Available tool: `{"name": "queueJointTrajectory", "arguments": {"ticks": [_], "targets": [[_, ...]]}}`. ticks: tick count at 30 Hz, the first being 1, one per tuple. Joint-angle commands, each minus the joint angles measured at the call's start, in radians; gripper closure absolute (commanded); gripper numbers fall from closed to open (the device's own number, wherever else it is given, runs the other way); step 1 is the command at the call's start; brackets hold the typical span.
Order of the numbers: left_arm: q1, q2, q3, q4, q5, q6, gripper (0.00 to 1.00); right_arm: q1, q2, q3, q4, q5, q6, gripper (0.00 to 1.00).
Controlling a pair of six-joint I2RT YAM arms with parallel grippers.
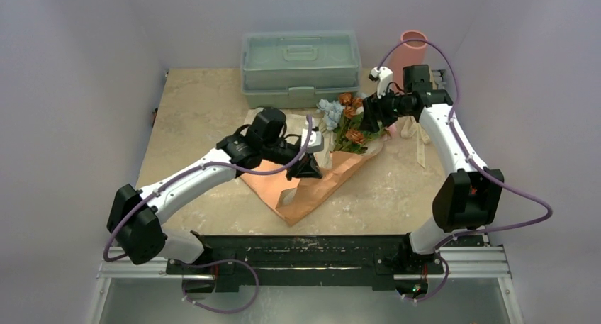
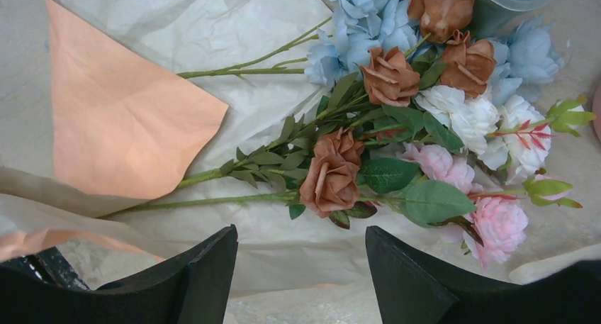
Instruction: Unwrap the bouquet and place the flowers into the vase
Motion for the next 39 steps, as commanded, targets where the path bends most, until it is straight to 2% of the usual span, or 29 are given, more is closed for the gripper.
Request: {"name": "queueJointTrajectory", "arguments": {"ticks": [1, 9, 14, 15, 17, 20, 21, 24, 27, 28, 34, 39], "targets": [[-0.087, 0.016, 0.017, -0.057, 0.073, 0.189, 1.00, 0.013, -0.041, 0.029, -0.015, -0.042, -0.027, 0.30], [-0.270, 0.118, 0.099, -0.210, 0.008, 0.444, 1.00, 0.098, -0.002, -0.084, 0.013, -0.018, -0.084, 0.35], [-0.311, 0.167, 0.185, -0.316, 0.012, 0.593, 1.00, 0.157, 0.058, -0.106, -0.025, 0.002, -0.164, 0.41], [-0.316, 0.176, 0.204, -0.342, 0.013, 0.616, 0.93, 0.166, 0.069, -0.114, -0.038, 0.011, -0.186, 0.42], [-0.319, 0.187, 0.231, -0.375, 0.014, 0.625, 0.71, 0.181, 0.080, -0.141, -0.064, 0.034, -0.248, 0.45], [-0.317, 0.174, 0.256, -0.381, -0.004, 0.585, 0.43, 0.186, 0.076, -0.198, -0.090, 0.060, -0.323, 0.47], [-0.310, 0.160, 0.258, -0.370, -0.011, 0.561, 0.37, 0.186, 0.067, -0.221, -0.088, 0.071, -0.346, 0.47], [-0.247, 0.081, 0.233, -0.264, 0.023, 0.446, 0.24, 0.186, 0.022, -0.303, -0.071, 0.093, -0.399, 0.46], [-0.108, 0.025, 0.213, -0.144, 0.101, 0.268, 0.20, 0.187, -0.018, -0.365, -0.072, 0.088, -0.432, 0.46], [-0.061, 0.022, 0.219, -0.143, 0.121, 0.252, 0.20, 0.187, -0.026, -0.381, -0.071, 0.089, -0.442, 0.45], [0.207, 0.089, 0.227, -0.182, 0.177, 0.243, 0.21, 0.188, -0.089, -0.474, -0.042, 0.131, -0.498, 0.35], [0.276, 0.237, 0.250, -0.286, 0.086, 0.417, 0.21, 0.188, -0.127, -0.534, 0.002, 0.178, -0.533, 0.31]]}}
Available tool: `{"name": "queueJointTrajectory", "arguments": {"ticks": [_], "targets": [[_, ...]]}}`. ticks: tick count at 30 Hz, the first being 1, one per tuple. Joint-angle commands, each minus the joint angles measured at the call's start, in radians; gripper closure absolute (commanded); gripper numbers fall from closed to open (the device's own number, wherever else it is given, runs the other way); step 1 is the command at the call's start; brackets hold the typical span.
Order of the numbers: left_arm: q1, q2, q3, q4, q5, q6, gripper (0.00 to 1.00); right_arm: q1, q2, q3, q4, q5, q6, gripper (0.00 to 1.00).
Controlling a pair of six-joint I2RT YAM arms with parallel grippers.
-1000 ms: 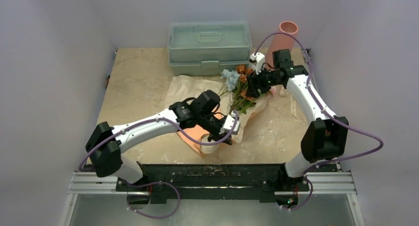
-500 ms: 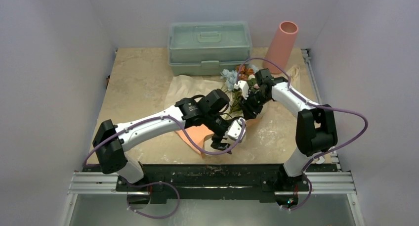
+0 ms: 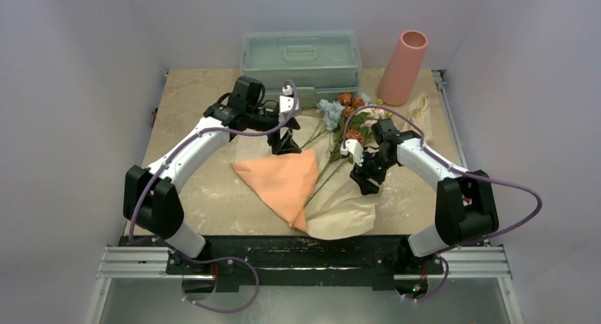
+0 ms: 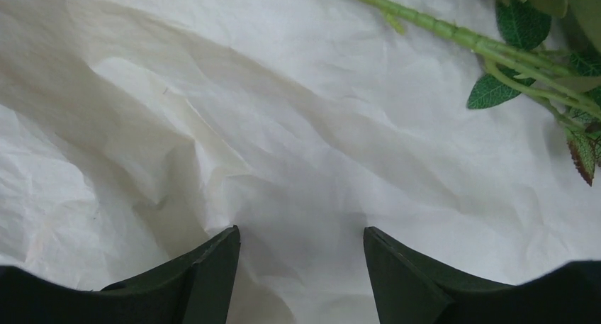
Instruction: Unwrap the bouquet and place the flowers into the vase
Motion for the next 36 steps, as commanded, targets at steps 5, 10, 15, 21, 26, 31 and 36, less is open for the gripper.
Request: {"name": "queueJointTrajectory", "arguments": {"ticks": [5, 10, 15, 21, 26, 31, 36], "targets": [[0.030, 0.285, 0.098, -0.186, -0.087, 0.248, 0.21, 0.002, -0.055, -0.054, 0.063, 0.073, -0.060, 0.23], [0.034, 0.399, 0.159, -0.235, -0.110, 0.323, 0.20, 0.002, -0.074, -0.074, 0.051, 0.059, -0.065, 0.16], [0.036, 0.429, 0.204, -0.362, -0.058, 0.581, 0.19, 0.002, -0.092, -0.127, 0.087, 0.088, -0.096, 0.14], [0.034, 0.490, 0.323, -0.593, -0.012, 0.736, 0.27, 0.002, -0.073, -0.120, 0.095, 0.109, -0.098, 0.14], [0.034, 0.378, 0.294, -0.672, 0.035, 0.730, 0.56, 0.003, -0.109, 0.014, 0.046, -0.001, -0.050, 0.16], [0.034, 0.173, 0.146, -0.625, 0.054, 0.639, 0.76, 0.042, -0.155, 0.131, 0.129, -0.122, 0.093, 0.14], [0.034, 0.009, 0.078, -0.655, 0.021, 0.626, 0.78, 0.124, -0.086, 0.188, 0.186, -0.143, 0.178, 0.18]]}}
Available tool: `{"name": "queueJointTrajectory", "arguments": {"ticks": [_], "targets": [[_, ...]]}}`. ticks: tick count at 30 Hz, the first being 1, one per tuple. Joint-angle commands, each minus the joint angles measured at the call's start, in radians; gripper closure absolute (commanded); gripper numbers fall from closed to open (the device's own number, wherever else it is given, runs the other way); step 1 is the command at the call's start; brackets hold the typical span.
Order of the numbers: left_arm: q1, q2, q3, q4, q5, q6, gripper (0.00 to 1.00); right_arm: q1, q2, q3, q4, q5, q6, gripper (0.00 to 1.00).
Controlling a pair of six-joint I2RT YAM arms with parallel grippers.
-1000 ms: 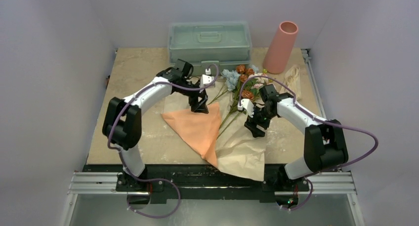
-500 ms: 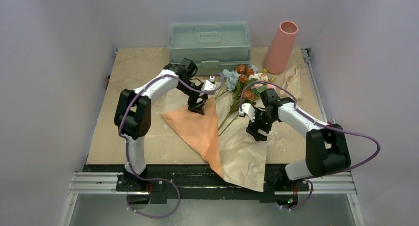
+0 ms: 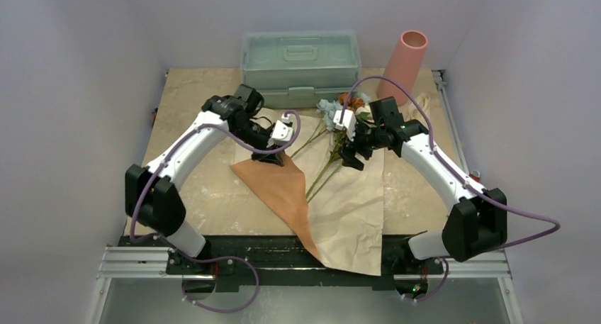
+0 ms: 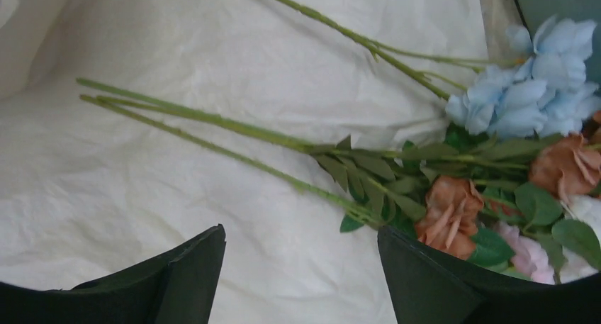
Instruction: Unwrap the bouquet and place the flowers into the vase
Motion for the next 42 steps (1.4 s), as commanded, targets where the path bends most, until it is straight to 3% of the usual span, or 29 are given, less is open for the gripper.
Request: {"name": "queueJointTrajectory", "arguments": {"ticks": [1, 8, 10, 14, 17, 20, 25, 38, 42], "targets": [[0.004, -0.171, -0.047, -0.058, 0.026, -0.003, 0.78, 0.081, 0.055, 0.039, 0.073, -0.067, 0.106, 0.18], [0.003, -0.365, -0.087, -0.111, -0.111, 0.007, 0.77, 0.262, 0.140, 0.026, 0.227, -0.040, 0.172, 0.25], [0.005, -0.415, -0.082, -0.034, -0.141, -0.159, 0.69, 0.328, 0.174, 0.029, 0.258, -0.028, 0.182, 0.26], [0.042, -0.552, -0.097, 0.310, -0.183, -0.606, 0.51, 0.433, 0.248, 0.059, 0.301, -0.002, 0.193, 0.27], [0.125, -0.593, -0.064, 0.480, -0.200, -0.832, 0.38, 0.488, 0.298, 0.100, 0.307, 0.006, 0.198, 0.26], [0.220, -0.559, -0.004, 0.540, -0.209, -0.992, 0.35, 0.530, 0.340, 0.140, 0.310, 0.016, 0.198, 0.26], [0.298, -0.527, -0.020, 0.628, -0.342, -1.211, 0.31, 0.589, 0.415, 0.196, 0.324, 0.035, 0.203, 0.26], [0.419, -0.344, -0.074, 0.486, -0.407, -1.245, 0.33, 0.678, 0.526, 0.237, 0.357, 0.079, 0.217, 0.25], [0.427, -0.237, -0.055, 0.384, -0.408, -1.179, 0.35, 0.699, 0.571, 0.258, 0.336, 0.109, 0.214, 0.22]]}}
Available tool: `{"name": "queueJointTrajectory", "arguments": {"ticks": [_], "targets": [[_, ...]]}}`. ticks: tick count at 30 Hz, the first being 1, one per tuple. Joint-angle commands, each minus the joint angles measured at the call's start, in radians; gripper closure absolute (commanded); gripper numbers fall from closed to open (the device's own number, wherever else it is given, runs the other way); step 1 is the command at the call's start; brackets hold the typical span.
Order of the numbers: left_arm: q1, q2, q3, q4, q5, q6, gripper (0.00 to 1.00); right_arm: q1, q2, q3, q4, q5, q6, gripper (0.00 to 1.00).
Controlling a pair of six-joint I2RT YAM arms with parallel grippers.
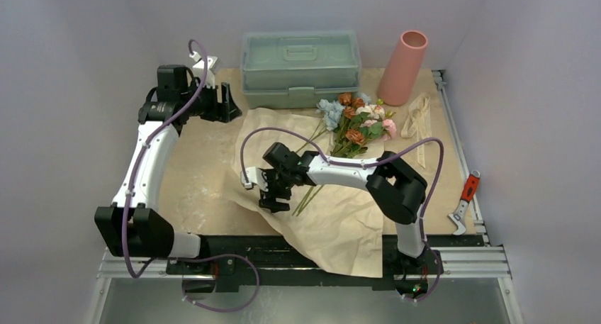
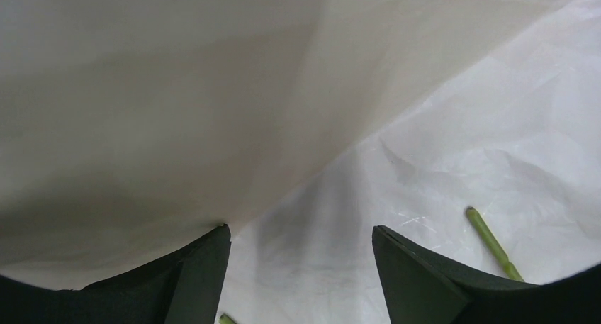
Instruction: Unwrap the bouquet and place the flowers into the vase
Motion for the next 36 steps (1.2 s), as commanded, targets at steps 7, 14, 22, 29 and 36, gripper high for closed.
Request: {"name": "queueJointTrajectory", "arguments": {"ticks": [7, 14, 22, 29, 36], "targets": [[0.009, 0.119, -0.059, -0.178, 0.015, 0.256, 0.34, 0.028, 0.032, 0.057, -0.007, 0.080, 0.000, 0.14], [-0.036, 0.112, -0.203, -0.211, -0.034, 0.490, 0.36, 0.028, -0.043, 0.036, -0.010, 0.095, -0.031, 0.08], [-0.177, -0.004, -0.378, -0.033, -0.052, 0.551, 0.41, -0.071, -0.246, -0.077, -0.010, 0.034, 0.096, 0.10], [-0.221, 0.010, -0.404, 0.172, 0.009, 0.475, 0.43, -0.300, -0.468, -0.213, 0.026, -0.029, 0.326, 0.14], [-0.347, 0.097, -0.327, 0.299, 0.009, 0.379, 0.44, -0.519, -0.598, -0.299, 0.034, -0.009, 0.523, 0.19]]}}
